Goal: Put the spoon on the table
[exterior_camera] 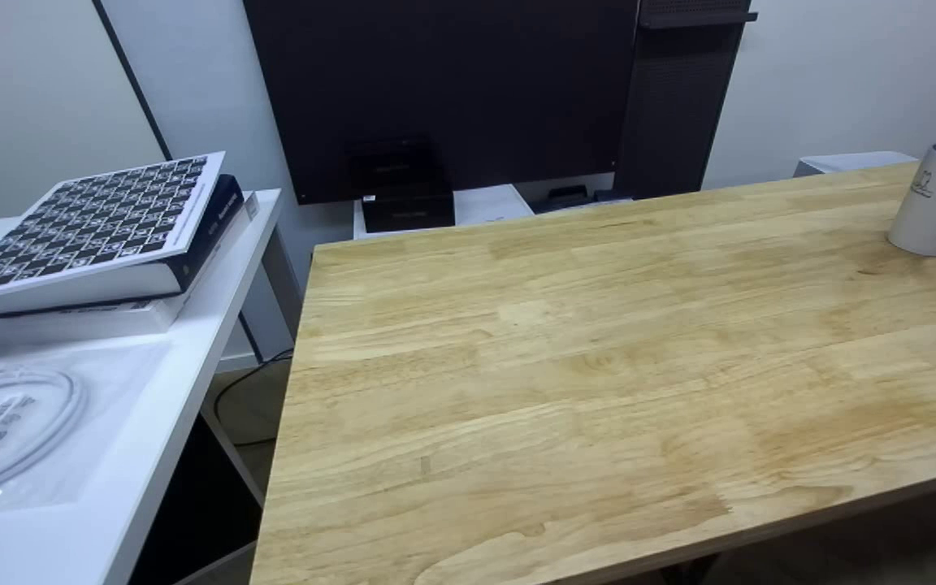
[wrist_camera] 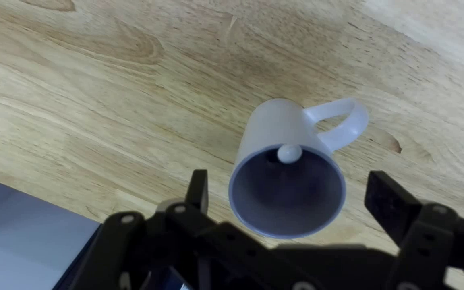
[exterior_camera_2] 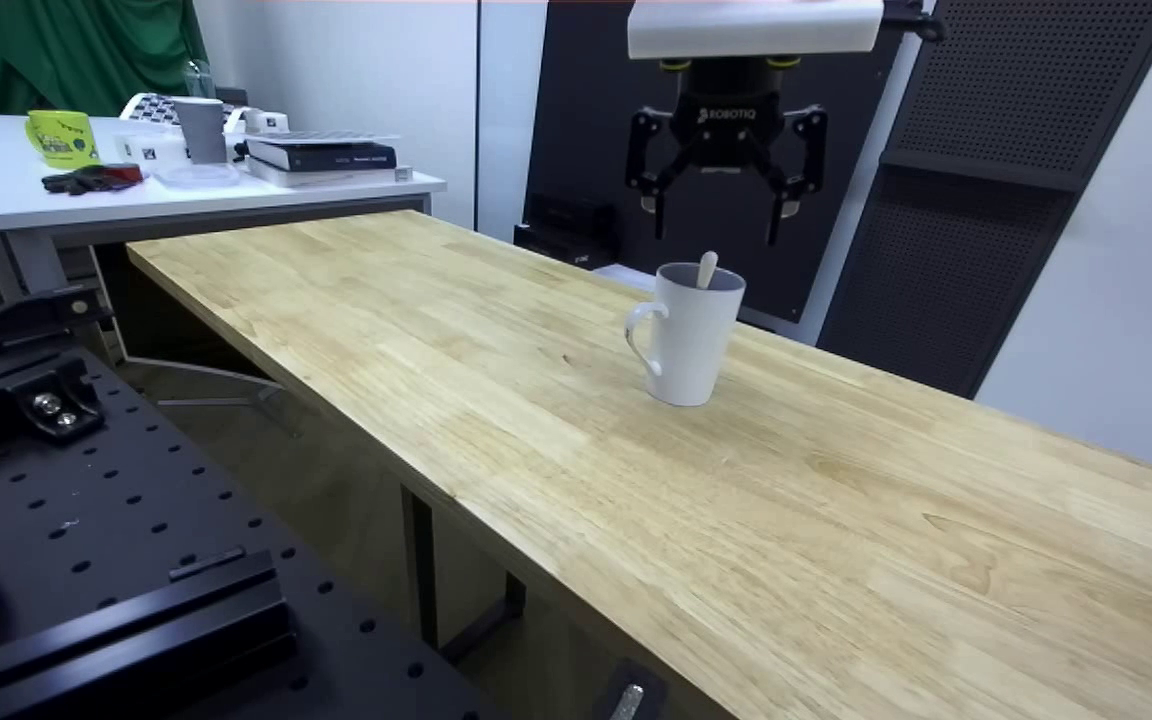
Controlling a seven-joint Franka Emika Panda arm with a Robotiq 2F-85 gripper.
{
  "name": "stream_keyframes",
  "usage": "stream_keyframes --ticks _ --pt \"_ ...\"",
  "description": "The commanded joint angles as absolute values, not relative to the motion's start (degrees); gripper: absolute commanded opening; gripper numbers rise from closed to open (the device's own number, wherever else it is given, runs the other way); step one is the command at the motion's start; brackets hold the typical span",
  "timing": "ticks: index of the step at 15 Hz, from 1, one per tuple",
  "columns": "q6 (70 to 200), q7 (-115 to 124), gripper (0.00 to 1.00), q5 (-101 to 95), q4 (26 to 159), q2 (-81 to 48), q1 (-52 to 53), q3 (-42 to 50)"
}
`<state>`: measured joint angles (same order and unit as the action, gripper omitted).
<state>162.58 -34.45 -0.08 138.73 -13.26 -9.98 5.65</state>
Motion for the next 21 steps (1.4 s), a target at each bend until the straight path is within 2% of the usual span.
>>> stream_keyframes --ticks 1,17,18,19,21 --pt "163.14 -33.66 1.0 -1.02 137.4 -14.61 -11.88 4.63" --pt "162.87 -33.6 1.0 -0.74 137.36 -15.89 -12.96 3.68" --pt "162.98 -33.53 0.75 -0.83 137.34 -16.03 -12.94 3.7" --pt "163.12 -33.44 0.74 -1.01 137.37 -16.13 -12.88 3.76" --pt "163.14 -33.36 0.6 -1.03 137.38 -16.18 -12.85 3.7"
